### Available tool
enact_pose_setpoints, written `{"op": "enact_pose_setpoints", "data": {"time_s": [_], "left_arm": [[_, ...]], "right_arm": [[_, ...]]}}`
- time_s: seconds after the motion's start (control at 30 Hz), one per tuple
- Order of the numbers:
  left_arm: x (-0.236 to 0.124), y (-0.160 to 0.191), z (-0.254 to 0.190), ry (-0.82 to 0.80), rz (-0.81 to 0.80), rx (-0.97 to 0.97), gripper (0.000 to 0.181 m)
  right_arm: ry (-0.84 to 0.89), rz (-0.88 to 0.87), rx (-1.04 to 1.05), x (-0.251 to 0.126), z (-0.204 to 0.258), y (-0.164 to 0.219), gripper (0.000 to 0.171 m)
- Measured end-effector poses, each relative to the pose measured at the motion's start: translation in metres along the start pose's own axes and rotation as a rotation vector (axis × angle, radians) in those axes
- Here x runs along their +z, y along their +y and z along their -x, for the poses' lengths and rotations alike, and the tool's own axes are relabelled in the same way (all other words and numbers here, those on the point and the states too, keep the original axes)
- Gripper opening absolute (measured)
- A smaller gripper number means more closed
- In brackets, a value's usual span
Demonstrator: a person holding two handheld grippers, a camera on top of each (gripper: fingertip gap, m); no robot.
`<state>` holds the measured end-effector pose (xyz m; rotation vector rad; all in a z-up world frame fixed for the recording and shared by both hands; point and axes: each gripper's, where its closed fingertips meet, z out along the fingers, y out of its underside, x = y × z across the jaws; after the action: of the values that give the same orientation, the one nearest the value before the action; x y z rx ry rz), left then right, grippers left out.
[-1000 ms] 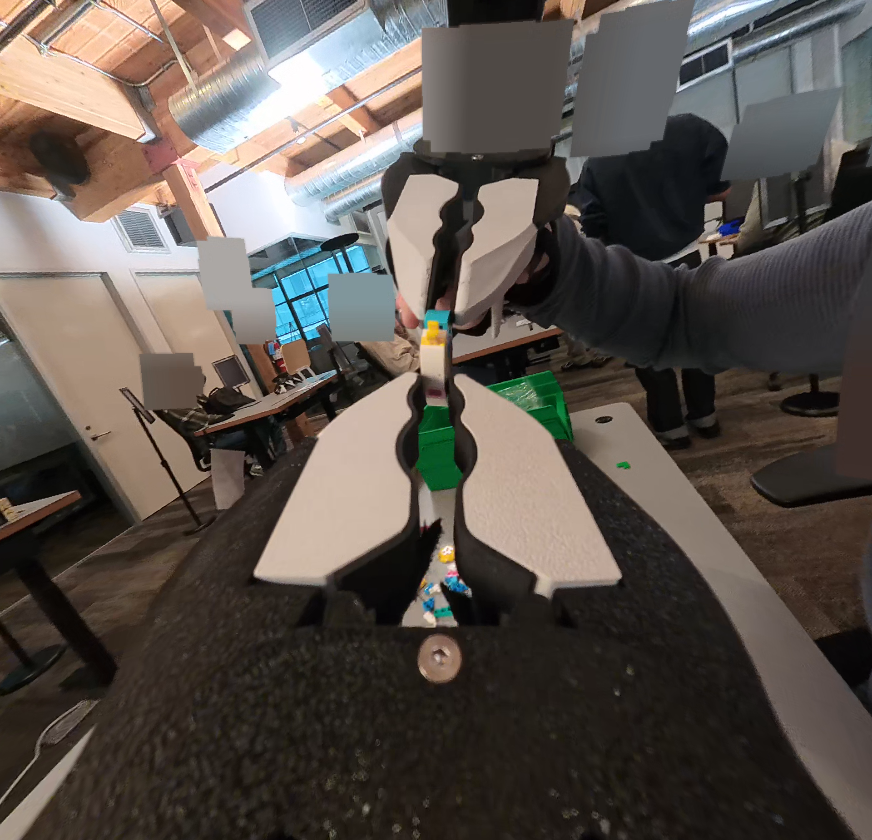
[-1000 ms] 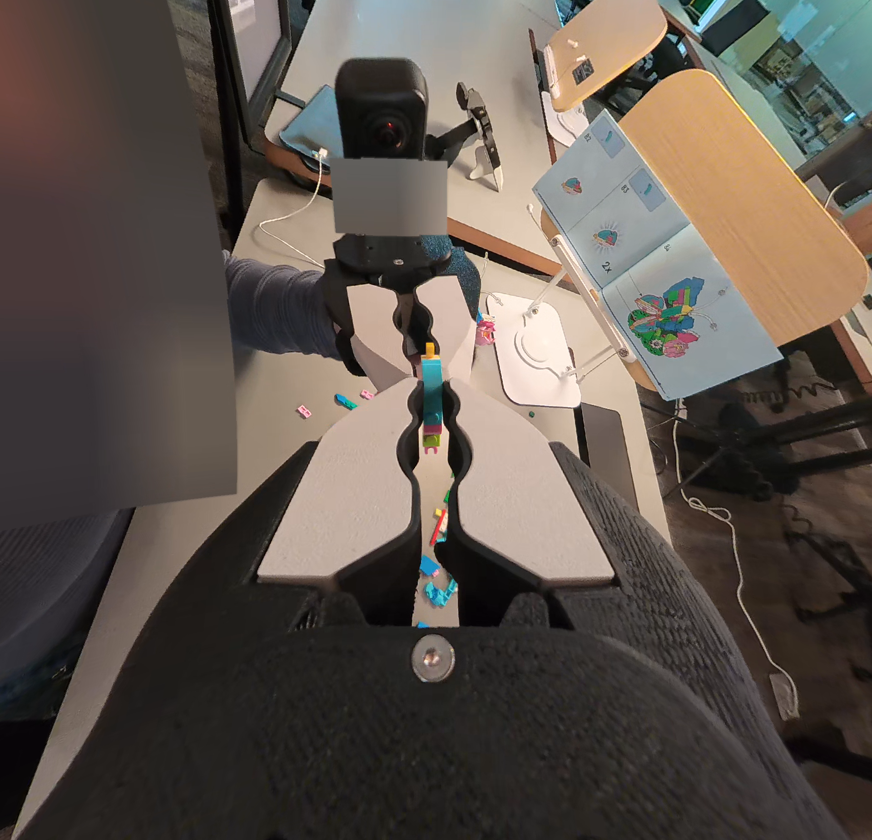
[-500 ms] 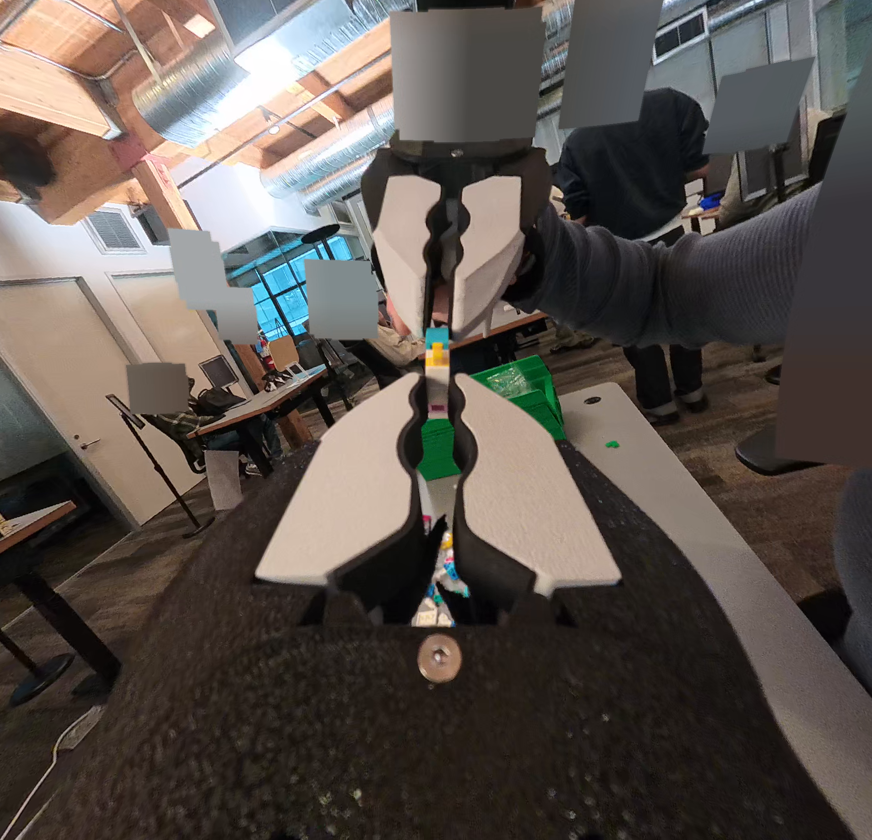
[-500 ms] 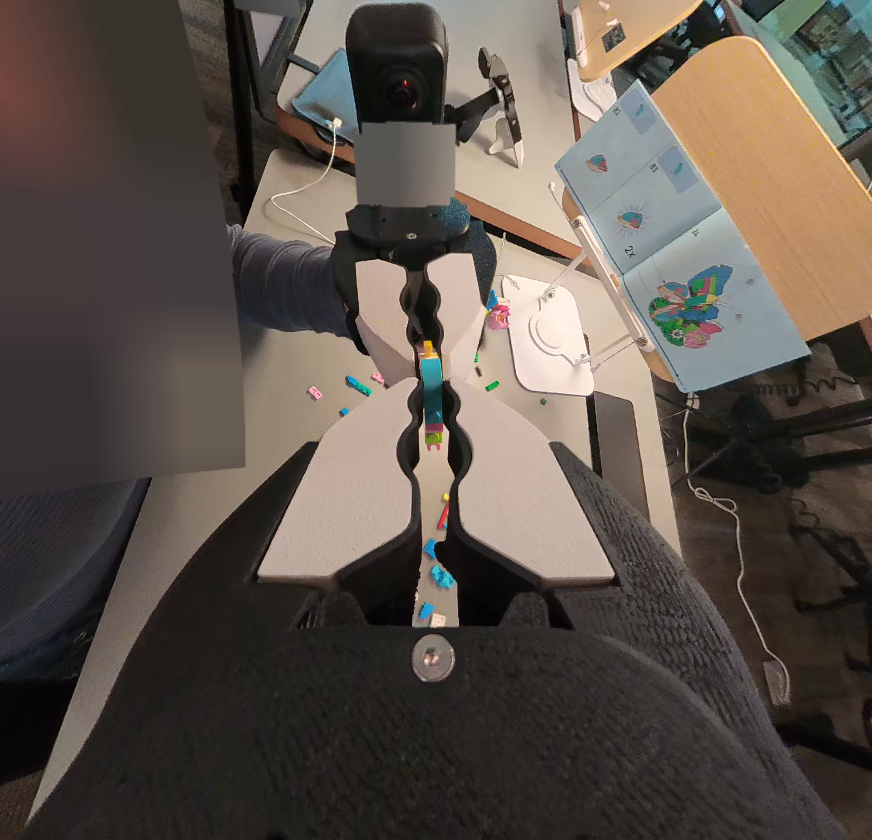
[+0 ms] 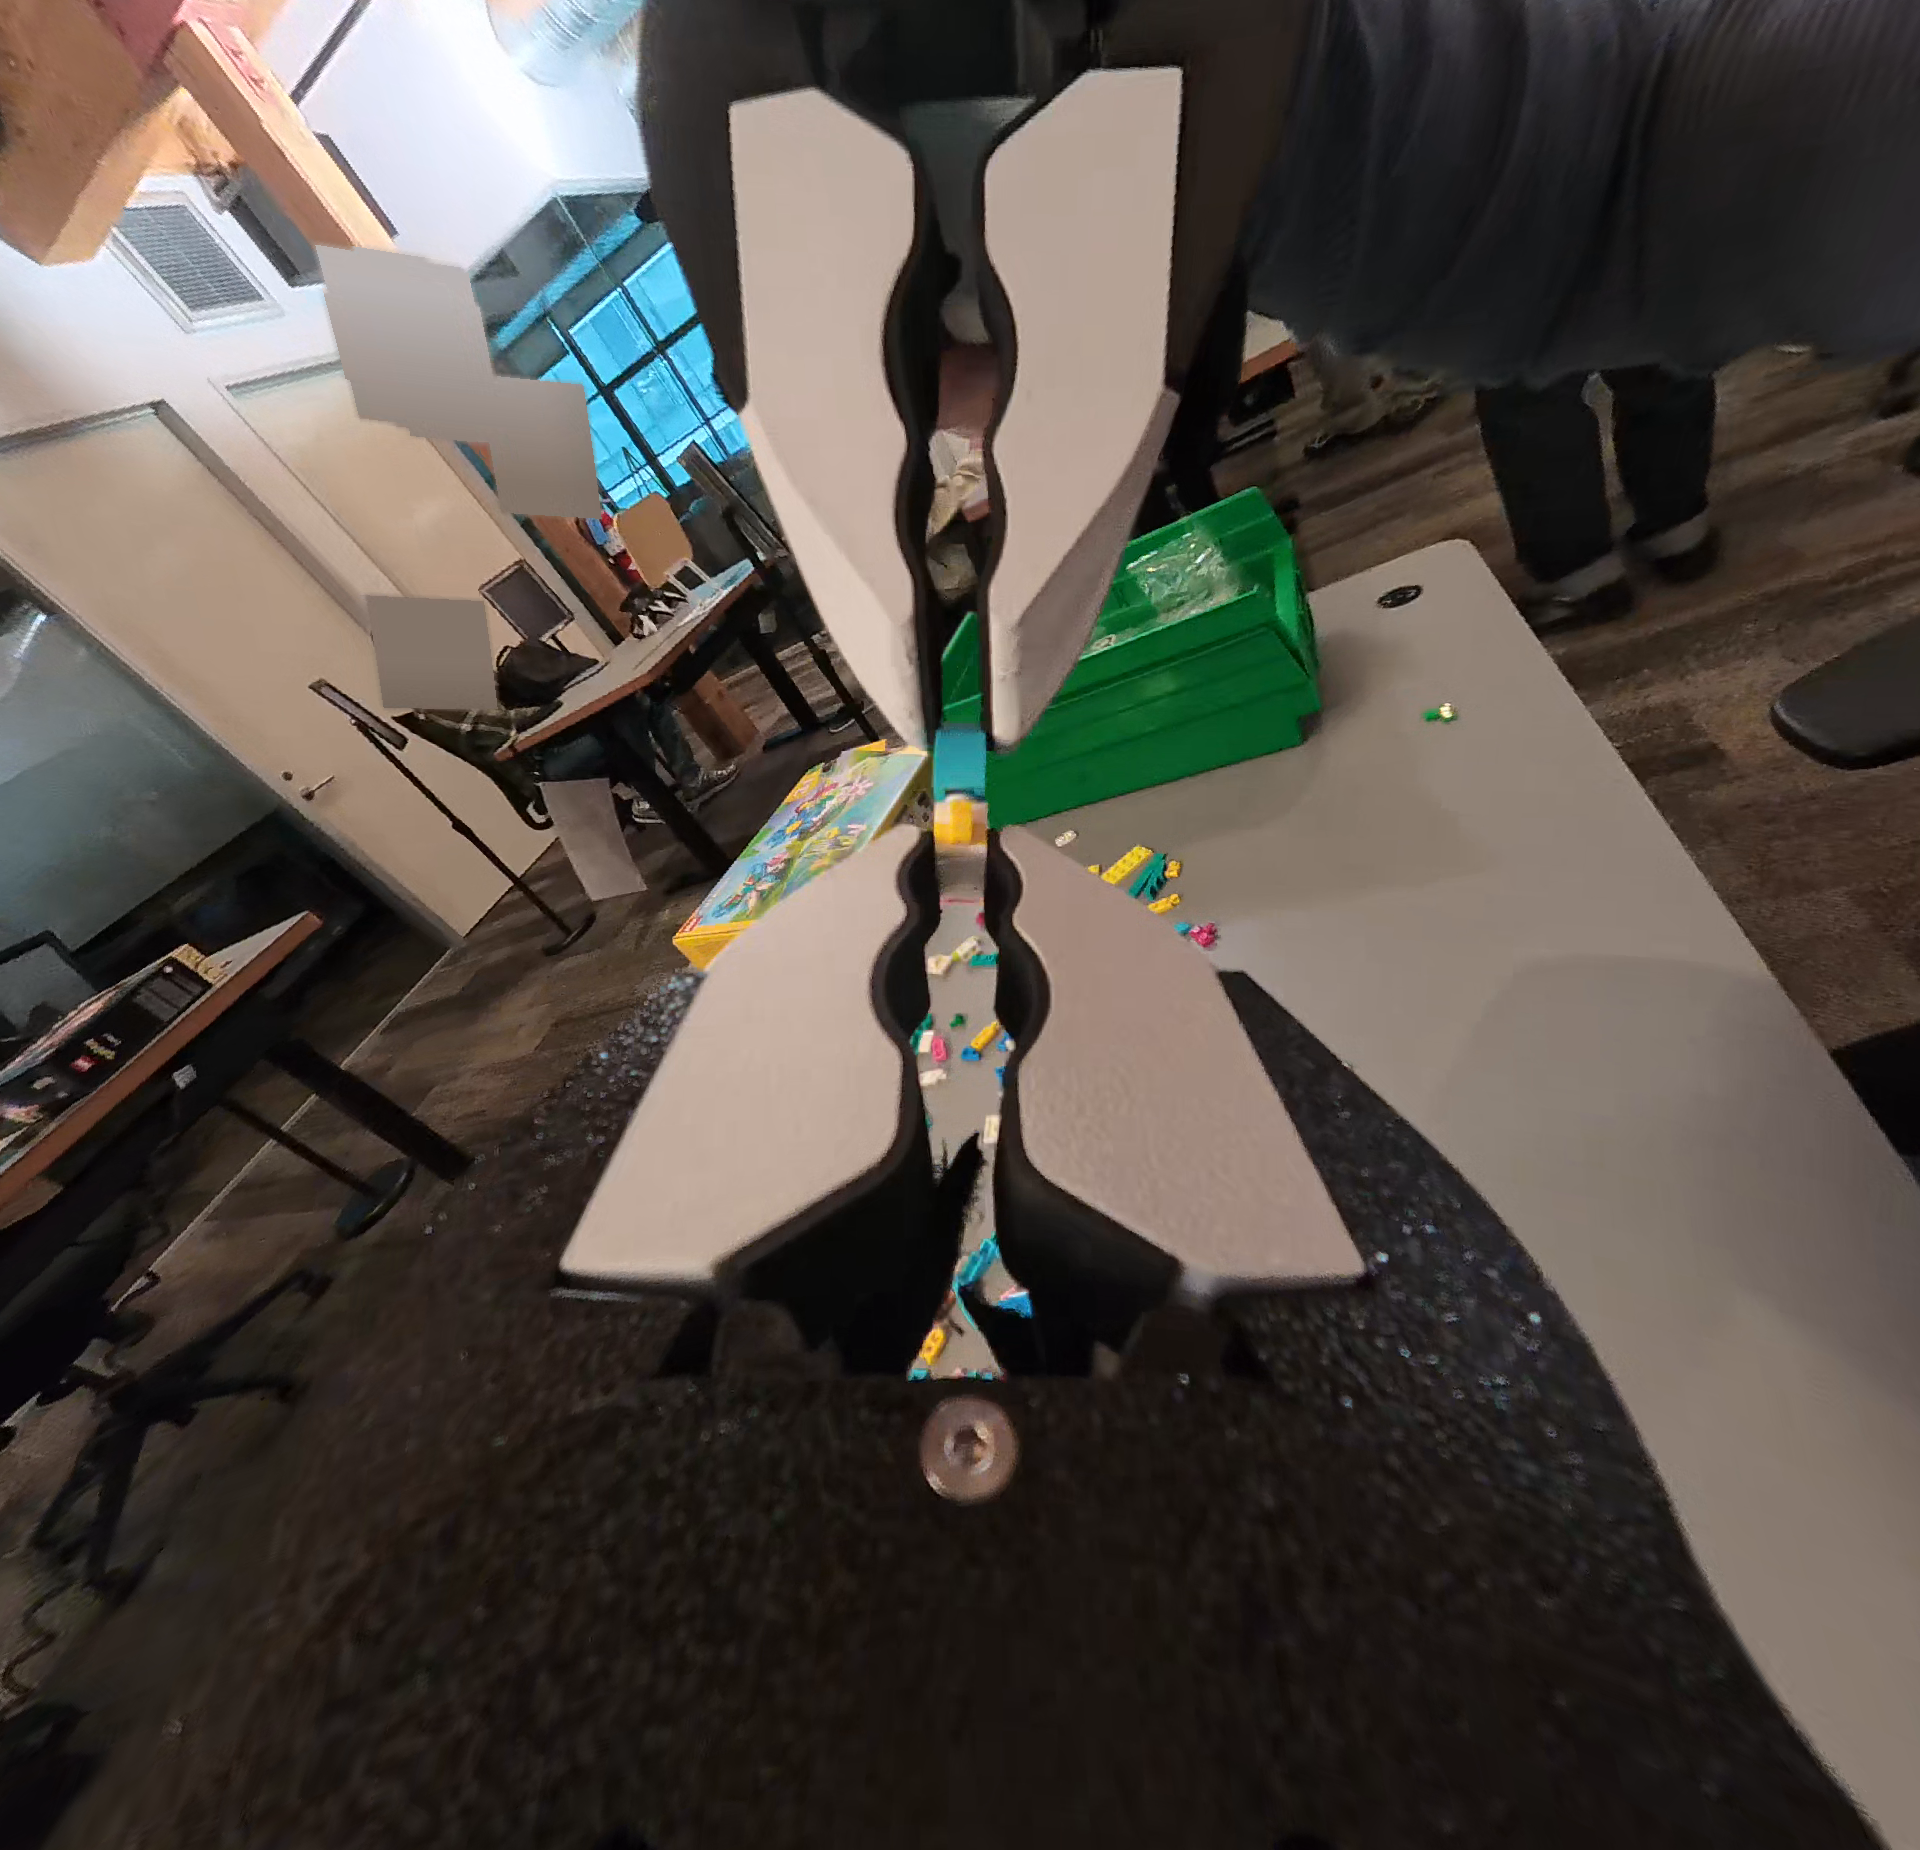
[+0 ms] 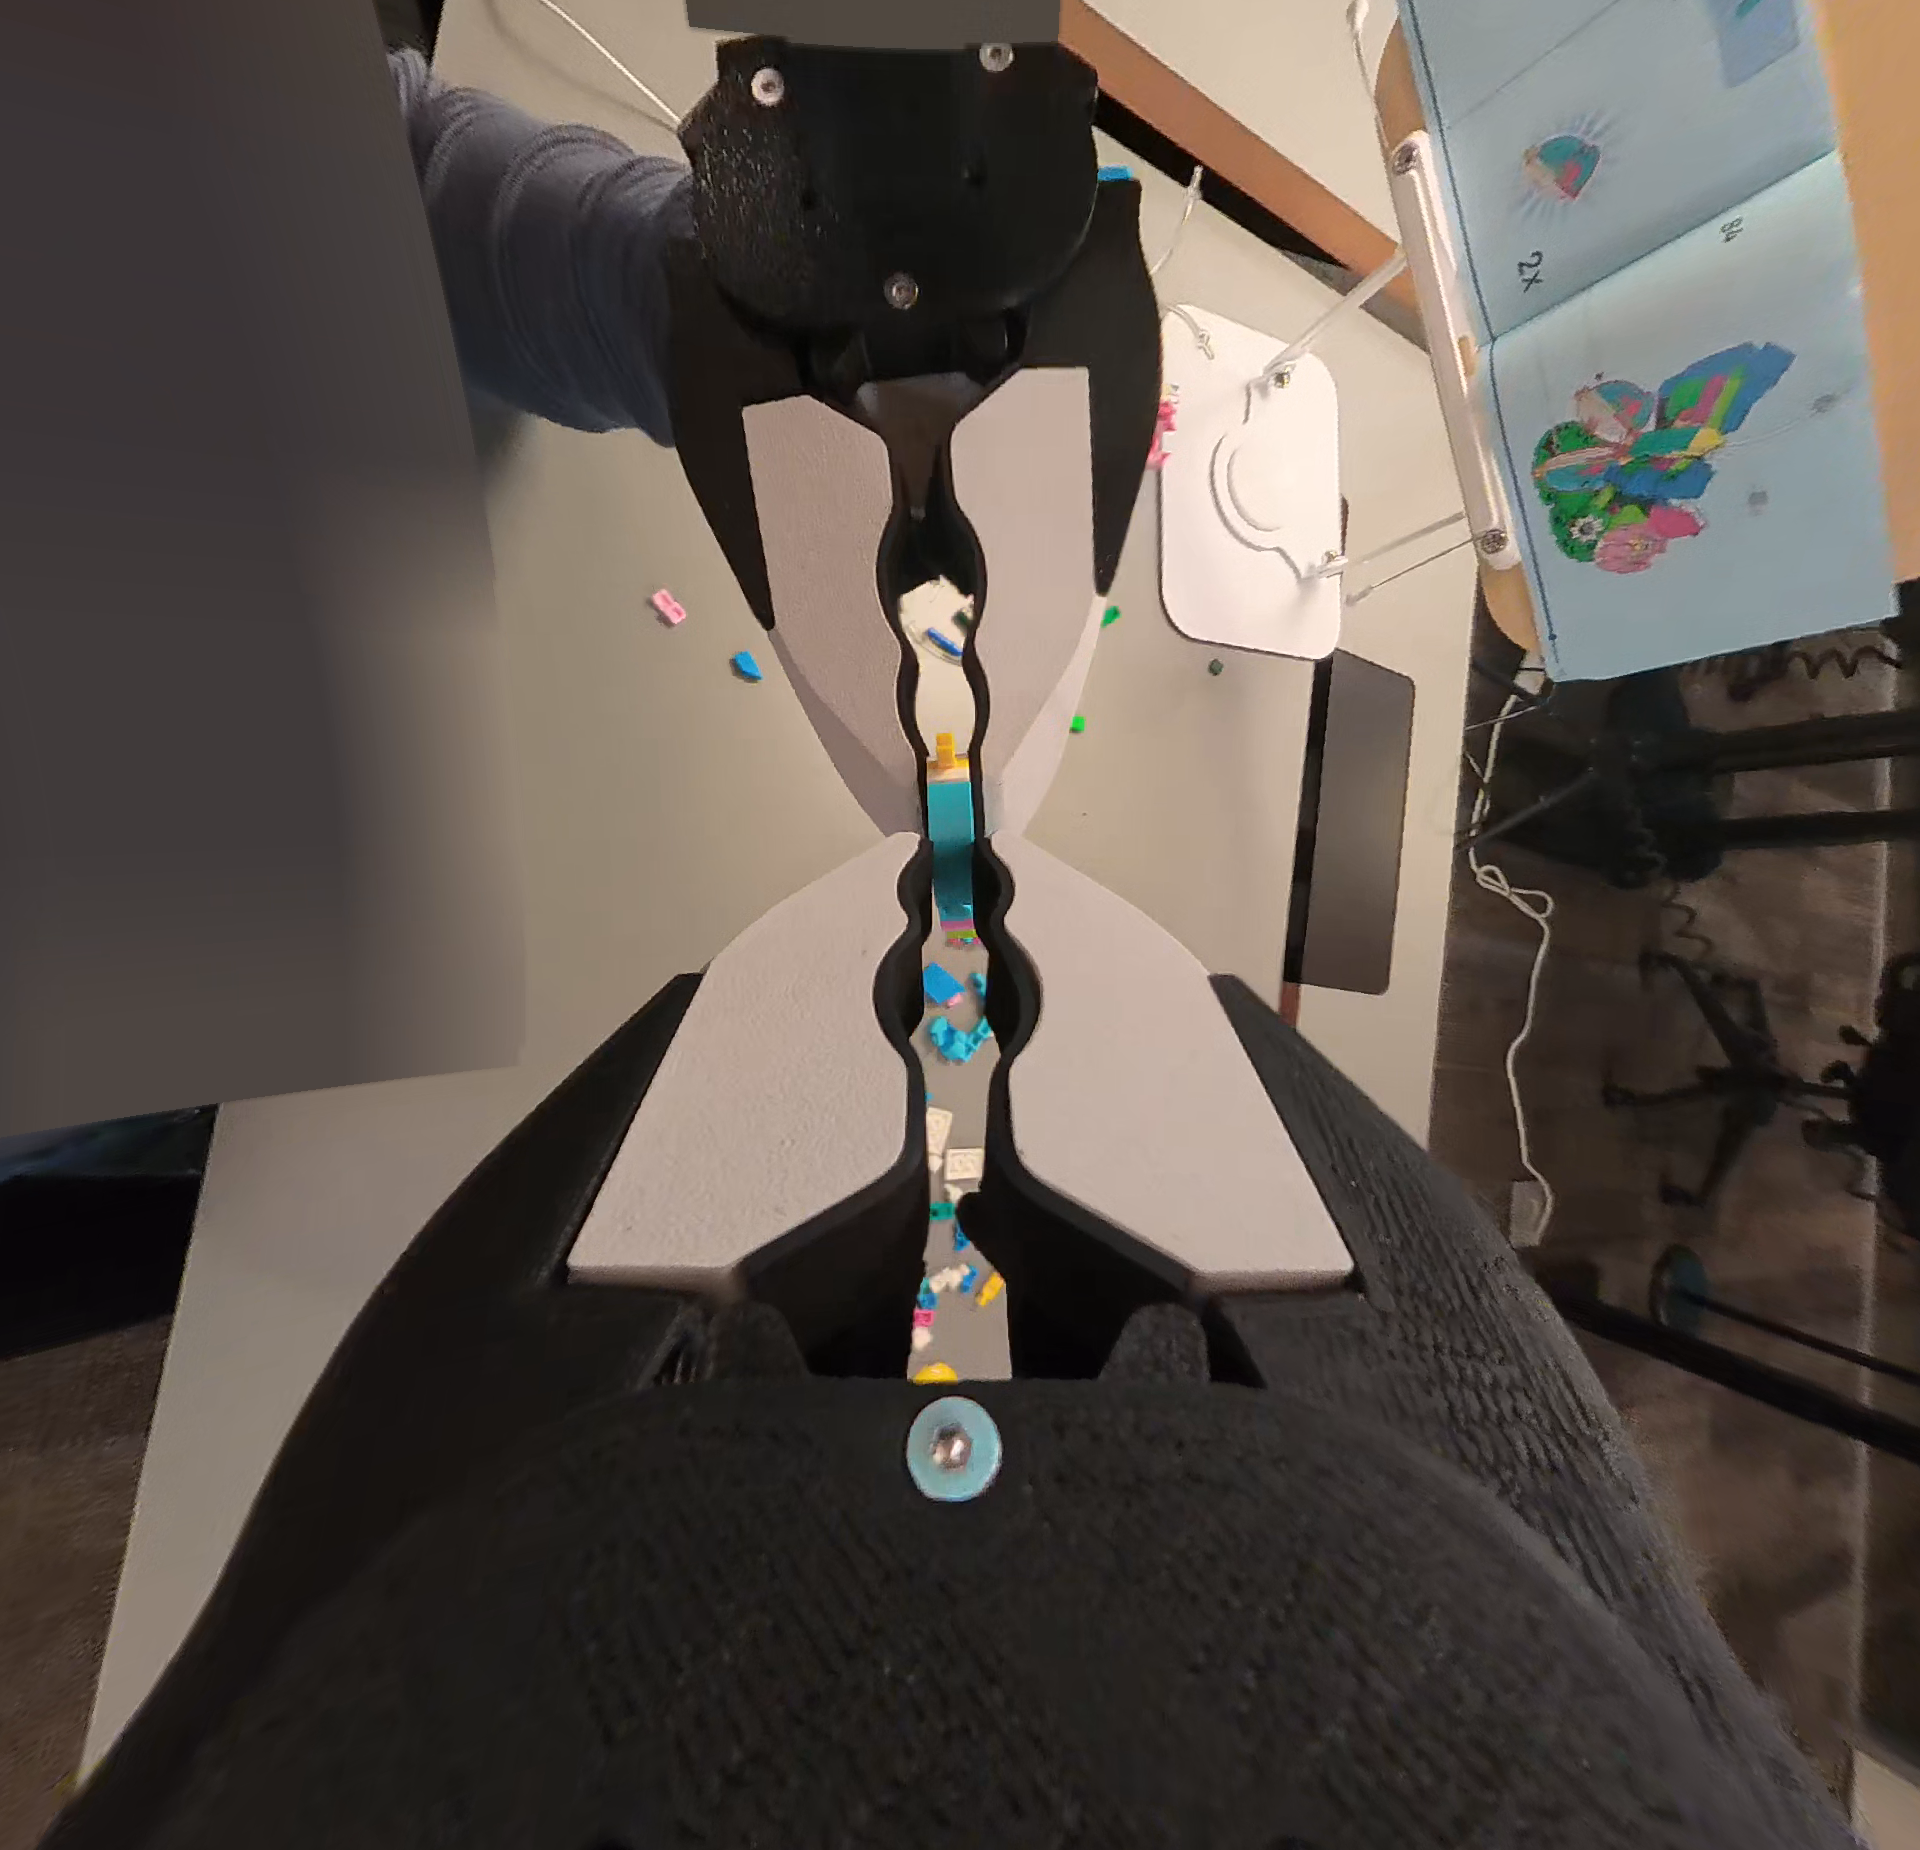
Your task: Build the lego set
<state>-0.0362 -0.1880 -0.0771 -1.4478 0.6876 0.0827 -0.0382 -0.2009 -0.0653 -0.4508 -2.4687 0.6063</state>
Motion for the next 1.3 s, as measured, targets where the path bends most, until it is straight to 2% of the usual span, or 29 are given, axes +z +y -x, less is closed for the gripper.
{"op": "enact_pose_setpoints", "data": {"time_s": [0.33, 0.43, 0.53, 0.63, 0.73, 0.83, 0.97, 1.1, 1.3], "left_arm": [[0.01, 0.012, -0.009, 0.03, 0.07, 0.038, 0.008], [0.014, 0.017, -0.008, 0.043, 0.076, -0.029, 0.008], [0.01, 0.005, 0.006, 0.029, -0.05, -0.186, 0.008], [0.001, 0.001, 0.022, 0.024, -0.148, -0.355, 0.008], [-0.007, -0.005, 0.027, 0.109, -0.252, -0.523, 0.008], [-0.007, -0.007, 0.022, 0.181, -0.269, -0.584, 0.008], [-0.007, -0.013, 0.016, 0.258, -0.305, -0.654, 0.008], [-0.006, -0.012, 0.014, 0.278, -0.299, -0.678, 0.008], [-0.005, -0.01, 0.013, 0.292, -0.287, -0.706, 0.008]], "right_arm": [[-0.061, 0.051, -0.006, 0.01, 0.008, 0.006, 0.005], [-0.057, 0.058, 0.013, 0.013, 0.005, 0.009, 0.005], [0.05, -0.069, 0.01, 0.004, -0.01, -0.005, 0.006], [0.207, -0.149, -0.107, -0.008, -0.017, -0.014, 0.03], [0.385, -0.073, -0.302, -0.006, -0.021, -0.01, 0.044], [0.543, 0.049, -0.503, 0.002, -0.027, -0.006, 0.053], [0.585, 0.128, -0.618, 0.014, -0.028, -0.004, 0.052], [0.615, 0.118, -0.69, 0.016, -0.028, -0.009, 0.035], [0.586, 0.11, -0.664, 0.018, -0.027, -0.006, 0.033]]}}
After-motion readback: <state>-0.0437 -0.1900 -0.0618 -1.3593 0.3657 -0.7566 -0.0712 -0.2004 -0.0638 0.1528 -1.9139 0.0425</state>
